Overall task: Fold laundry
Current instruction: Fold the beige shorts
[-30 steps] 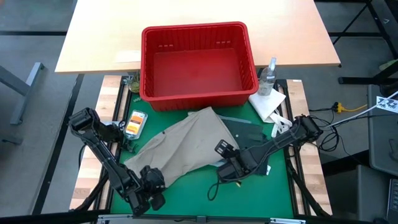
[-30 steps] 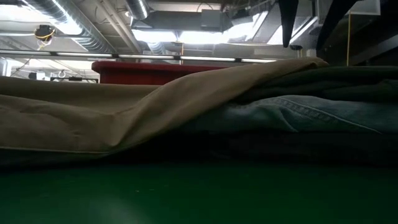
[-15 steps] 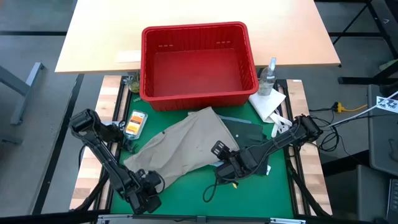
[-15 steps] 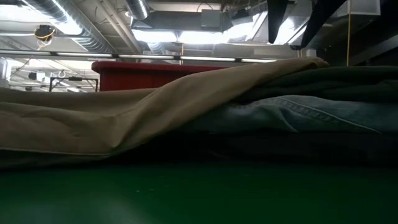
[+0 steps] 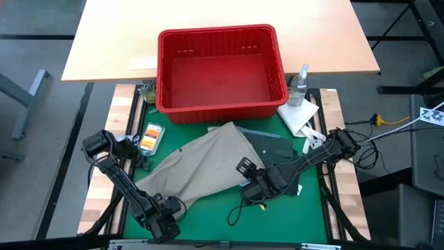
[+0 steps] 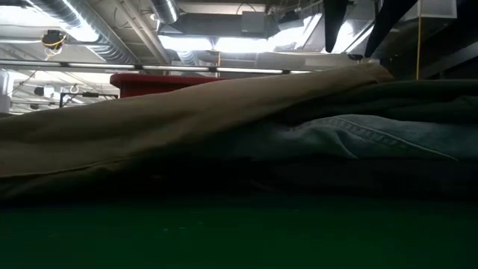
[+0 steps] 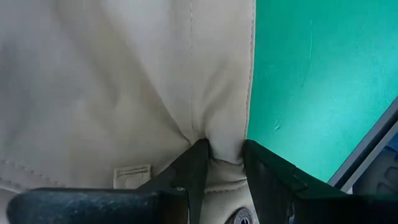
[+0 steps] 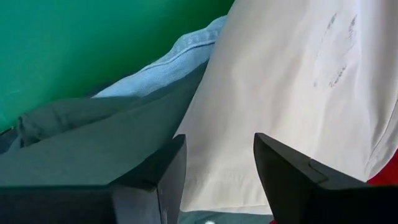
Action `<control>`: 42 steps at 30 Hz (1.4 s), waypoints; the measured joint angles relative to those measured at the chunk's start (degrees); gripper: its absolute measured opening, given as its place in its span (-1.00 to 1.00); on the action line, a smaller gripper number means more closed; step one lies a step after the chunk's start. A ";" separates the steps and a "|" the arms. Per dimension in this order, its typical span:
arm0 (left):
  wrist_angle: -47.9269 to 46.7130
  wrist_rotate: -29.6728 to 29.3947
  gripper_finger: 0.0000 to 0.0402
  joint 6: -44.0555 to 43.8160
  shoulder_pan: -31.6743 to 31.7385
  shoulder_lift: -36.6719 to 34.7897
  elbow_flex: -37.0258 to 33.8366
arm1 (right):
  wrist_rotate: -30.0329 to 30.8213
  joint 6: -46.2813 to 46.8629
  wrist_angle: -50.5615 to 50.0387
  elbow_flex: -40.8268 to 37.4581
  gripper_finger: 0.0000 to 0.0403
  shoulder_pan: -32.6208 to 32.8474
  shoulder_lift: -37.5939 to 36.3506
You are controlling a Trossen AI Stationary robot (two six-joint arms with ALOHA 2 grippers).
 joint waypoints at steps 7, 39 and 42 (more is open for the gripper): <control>0.22 0.07 -0.48 0.07 -0.02 -1.18 -0.16 | 0.15 1.48 -4.87 0.00 -0.08 1.19 0.00; 7.69 -2.16 -0.48 2.45 -2.73 -1.31 -0.16 | 9.88 2.12 -2.12 -10.11 -0.10 1.69 0.07; 8.60 -2.32 -0.48 2.49 -2.73 -1.31 -0.16 | 9.83 1.62 -1.63 -10.16 -0.21 1.69 0.07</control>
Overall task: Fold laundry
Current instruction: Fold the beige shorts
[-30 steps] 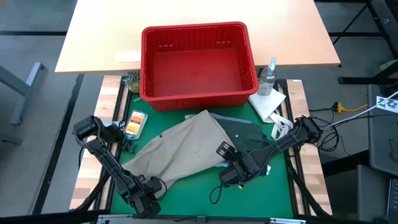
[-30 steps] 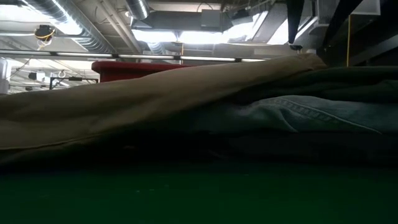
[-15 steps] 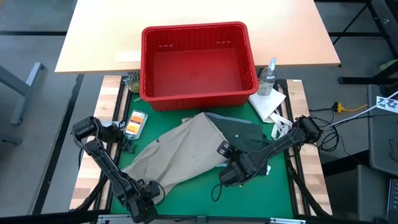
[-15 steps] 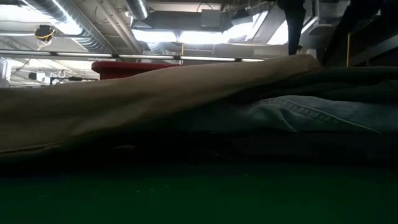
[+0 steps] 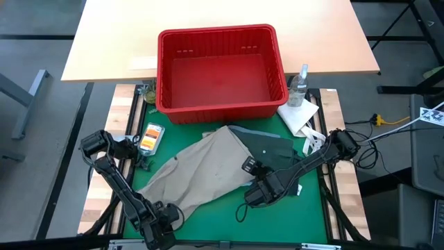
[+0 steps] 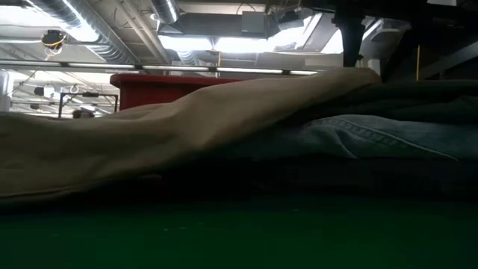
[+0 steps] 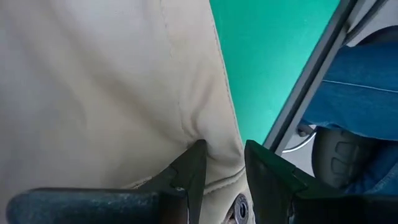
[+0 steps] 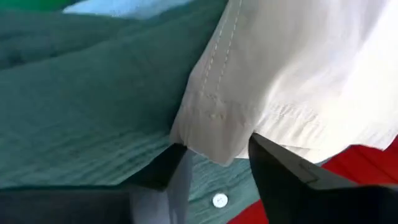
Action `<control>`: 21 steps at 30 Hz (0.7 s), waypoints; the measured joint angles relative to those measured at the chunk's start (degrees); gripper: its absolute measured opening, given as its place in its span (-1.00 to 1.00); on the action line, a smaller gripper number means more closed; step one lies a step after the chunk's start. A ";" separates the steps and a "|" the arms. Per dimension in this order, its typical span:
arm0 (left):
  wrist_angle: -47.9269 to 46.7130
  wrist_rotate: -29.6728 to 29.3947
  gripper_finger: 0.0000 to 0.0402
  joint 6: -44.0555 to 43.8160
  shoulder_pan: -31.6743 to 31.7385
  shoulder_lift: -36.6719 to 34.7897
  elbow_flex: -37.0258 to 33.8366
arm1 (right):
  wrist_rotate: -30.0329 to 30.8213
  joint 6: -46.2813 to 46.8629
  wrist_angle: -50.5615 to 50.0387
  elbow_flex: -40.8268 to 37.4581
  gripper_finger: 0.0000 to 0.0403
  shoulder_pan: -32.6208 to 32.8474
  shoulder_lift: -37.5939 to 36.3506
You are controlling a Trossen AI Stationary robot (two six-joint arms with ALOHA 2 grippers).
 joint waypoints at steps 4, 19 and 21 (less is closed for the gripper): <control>0.56 0.00 -0.48 0.81 0.00 -0.02 0.00 | -0.23 -1.85 2.29 0.01 -0.48 0.00 -0.02; 0.93 -0.64 -0.48 0.57 -1.51 -4.34 0.00 | 0.97 -4.96 1.92 2.93 -0.96 0.00 -0.02; 0.89 -0.80 -0.48 0.57 -1.46 -4.88 0.00 | 1.21 -5.47 1.92 4.35 -0.98 0.02 -0.02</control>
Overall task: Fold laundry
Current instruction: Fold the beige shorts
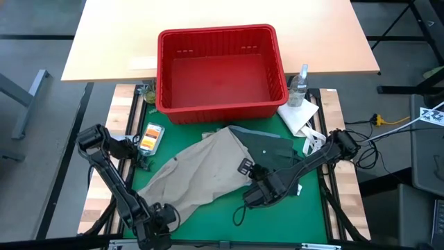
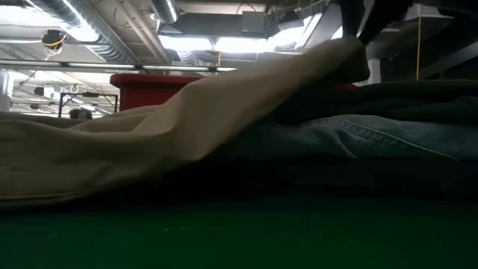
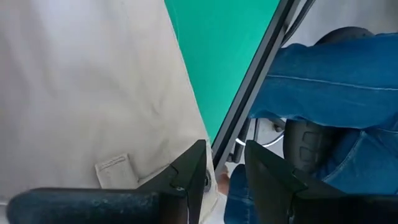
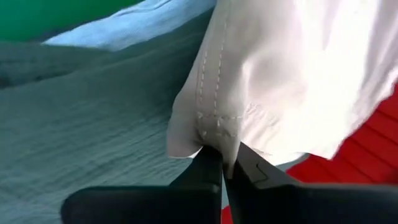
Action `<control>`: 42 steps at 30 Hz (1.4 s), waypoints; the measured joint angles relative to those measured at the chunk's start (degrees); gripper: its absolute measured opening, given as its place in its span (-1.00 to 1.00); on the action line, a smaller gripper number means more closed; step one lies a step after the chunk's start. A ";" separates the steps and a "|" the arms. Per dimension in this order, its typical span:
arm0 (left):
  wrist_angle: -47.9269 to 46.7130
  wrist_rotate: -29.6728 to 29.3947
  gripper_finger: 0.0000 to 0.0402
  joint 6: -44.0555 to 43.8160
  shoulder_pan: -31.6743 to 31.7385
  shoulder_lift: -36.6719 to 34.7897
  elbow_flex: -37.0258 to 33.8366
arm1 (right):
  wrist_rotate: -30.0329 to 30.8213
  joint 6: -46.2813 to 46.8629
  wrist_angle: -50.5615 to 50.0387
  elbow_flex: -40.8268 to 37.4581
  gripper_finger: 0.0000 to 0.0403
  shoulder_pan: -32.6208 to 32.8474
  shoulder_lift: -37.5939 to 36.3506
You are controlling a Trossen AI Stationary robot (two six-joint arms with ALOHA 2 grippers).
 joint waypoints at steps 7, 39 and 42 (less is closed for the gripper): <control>0.04 -0.72 -0.48 0.37 0.15 -0.47 0.00 | 0.11 -1.65 0.14 3.32 -0.97 -0.02 0.00; 0.66 -25.03 -0.48 0.96 -7.30 -12.34 0.04 | -17.66 -26.92 65.15 5.29 -0.99 -5.39 4.96; 0.99 -26.14 -0.48 2.78 -7.59 -12.36 0.04 | -23.41 -26.90 70.47 5.29 -1.00 -6.73 7.63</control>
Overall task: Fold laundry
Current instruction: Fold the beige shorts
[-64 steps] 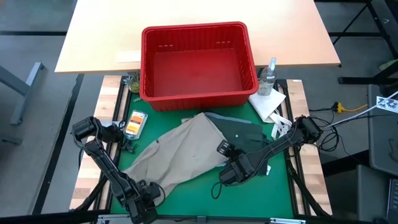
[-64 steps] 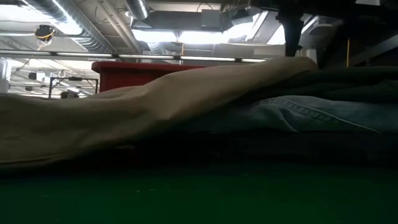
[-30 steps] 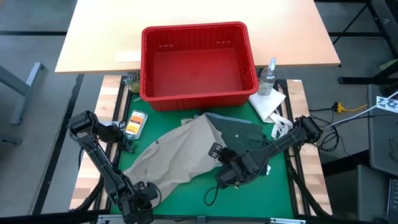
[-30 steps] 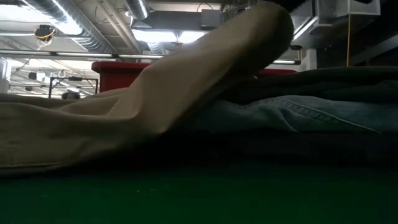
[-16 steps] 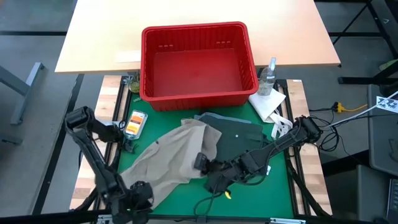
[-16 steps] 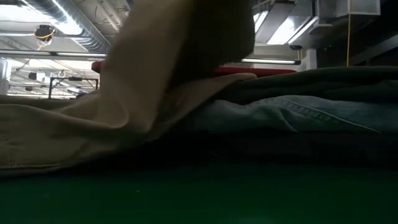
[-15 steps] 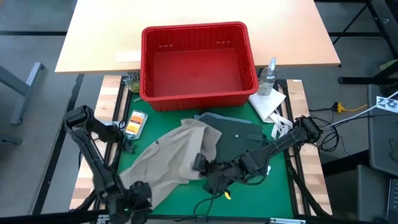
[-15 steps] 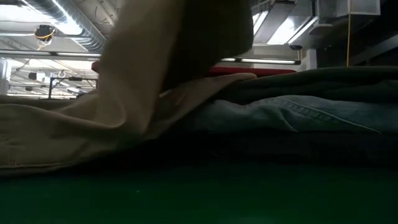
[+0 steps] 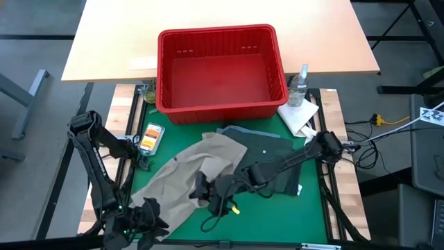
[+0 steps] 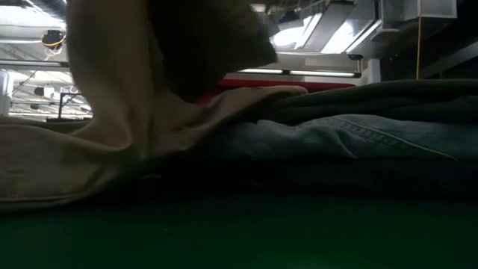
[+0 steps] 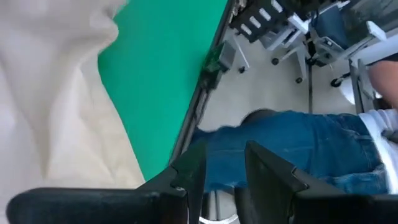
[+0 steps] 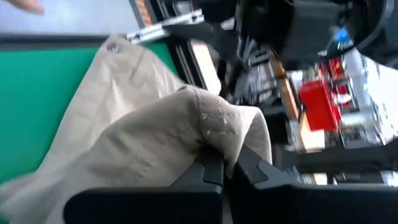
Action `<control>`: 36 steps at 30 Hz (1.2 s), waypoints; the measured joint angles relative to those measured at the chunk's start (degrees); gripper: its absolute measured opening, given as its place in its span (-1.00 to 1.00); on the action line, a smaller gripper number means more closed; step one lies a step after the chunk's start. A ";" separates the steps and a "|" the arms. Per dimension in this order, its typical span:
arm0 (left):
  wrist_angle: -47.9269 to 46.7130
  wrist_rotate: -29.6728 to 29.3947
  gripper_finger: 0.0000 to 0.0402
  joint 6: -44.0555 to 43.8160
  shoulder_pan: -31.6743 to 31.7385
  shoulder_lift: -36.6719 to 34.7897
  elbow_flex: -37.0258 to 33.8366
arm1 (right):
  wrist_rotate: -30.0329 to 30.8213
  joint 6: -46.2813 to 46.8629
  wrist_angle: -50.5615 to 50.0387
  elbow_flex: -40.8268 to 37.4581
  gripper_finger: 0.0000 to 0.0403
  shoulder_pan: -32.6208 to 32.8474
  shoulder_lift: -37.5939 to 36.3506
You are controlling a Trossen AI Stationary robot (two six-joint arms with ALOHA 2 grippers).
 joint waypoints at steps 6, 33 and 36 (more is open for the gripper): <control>5.34 -5.76 -0.48 7.26 -1.79 -0.42 0.00 | -7.80 0.10 11.80 0.00 -1.00 -1.71 5.87; 17.70 -15.17 -0.48 20.08 -1.81 -0.44 0.00 | -16.16 6.79 42.65 1.20 -0.99 -1.90 21.37; 17.70 -15.21 -0.48 22.88 -0.08 -0.44 0.00 | -16.16 6.79 42.26 1.27 -0.94 -1.92 21.37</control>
